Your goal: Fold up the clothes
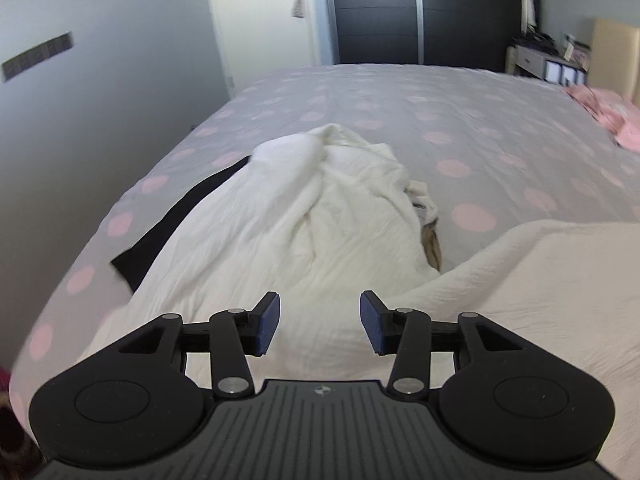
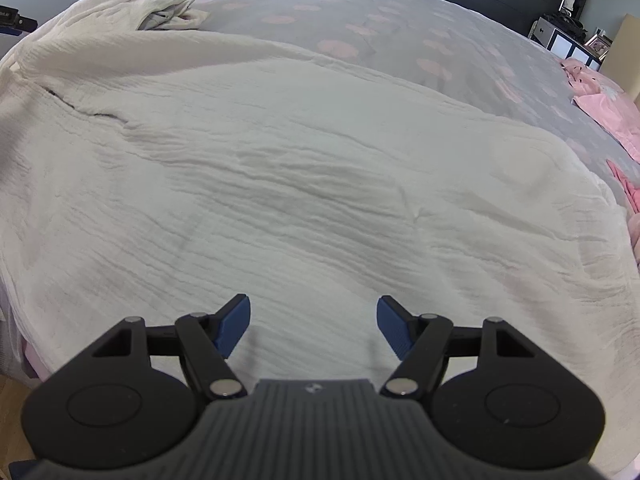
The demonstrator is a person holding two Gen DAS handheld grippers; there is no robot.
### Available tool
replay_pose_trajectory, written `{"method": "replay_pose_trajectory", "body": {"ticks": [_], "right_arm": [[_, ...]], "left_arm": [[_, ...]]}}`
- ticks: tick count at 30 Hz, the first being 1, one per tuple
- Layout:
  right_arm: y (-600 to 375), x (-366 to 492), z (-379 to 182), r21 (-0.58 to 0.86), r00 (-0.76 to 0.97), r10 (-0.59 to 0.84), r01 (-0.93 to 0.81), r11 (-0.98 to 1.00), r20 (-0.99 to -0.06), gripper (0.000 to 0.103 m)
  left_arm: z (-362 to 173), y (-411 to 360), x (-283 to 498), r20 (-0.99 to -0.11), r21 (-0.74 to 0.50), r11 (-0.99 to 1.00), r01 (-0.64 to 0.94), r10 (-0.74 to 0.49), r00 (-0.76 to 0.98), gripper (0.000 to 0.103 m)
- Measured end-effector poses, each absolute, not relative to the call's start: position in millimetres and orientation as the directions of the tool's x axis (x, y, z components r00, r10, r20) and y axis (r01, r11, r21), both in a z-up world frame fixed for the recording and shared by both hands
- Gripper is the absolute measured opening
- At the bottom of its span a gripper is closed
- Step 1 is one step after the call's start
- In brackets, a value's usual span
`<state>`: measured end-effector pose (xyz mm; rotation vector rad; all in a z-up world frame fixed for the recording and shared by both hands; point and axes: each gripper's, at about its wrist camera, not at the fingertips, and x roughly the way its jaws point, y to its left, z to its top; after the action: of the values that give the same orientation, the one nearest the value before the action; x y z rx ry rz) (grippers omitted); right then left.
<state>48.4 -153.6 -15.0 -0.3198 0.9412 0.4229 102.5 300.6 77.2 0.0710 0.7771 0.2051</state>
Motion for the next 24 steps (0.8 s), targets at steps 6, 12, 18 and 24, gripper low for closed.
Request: {"method": "replay_pose_trajectory", "body": {"ticks": [6,12,18,24], "right_arm": [[-182.1,82.1,12.1,-0.087,0.527,0.187,-0.452,0.888,-0.829,0.073],[-224.1,120.4,25.6,-0.181,0.559,0.085,-0.403,0.897,-0.825,0.074],[-271.7,161.2,25.4,-0.216,0.576,0.017,-0.335,0.917,-0.818,0.074],[-332.1,225.1,29.5,-0.287,0.638,-0.077,-0.233,0.929,-0.766,0.074]], "left_arm": [[67.6,272.7,147.7,-0.664,0.309,0.95,0.034,0.19,0.723,0.044],[38.3,246.2,202.2,-0.687,0.437,0.876,0.205,0.178,0.705,0.047],[5.5,247.1,235.9,-0.732,0.447,0.866,0.224,0.21,0.648,0.041],[11.6,262.6,237.8,-0.732,0.373,0.919,0.129,0.206,0.65,0.008]]}}
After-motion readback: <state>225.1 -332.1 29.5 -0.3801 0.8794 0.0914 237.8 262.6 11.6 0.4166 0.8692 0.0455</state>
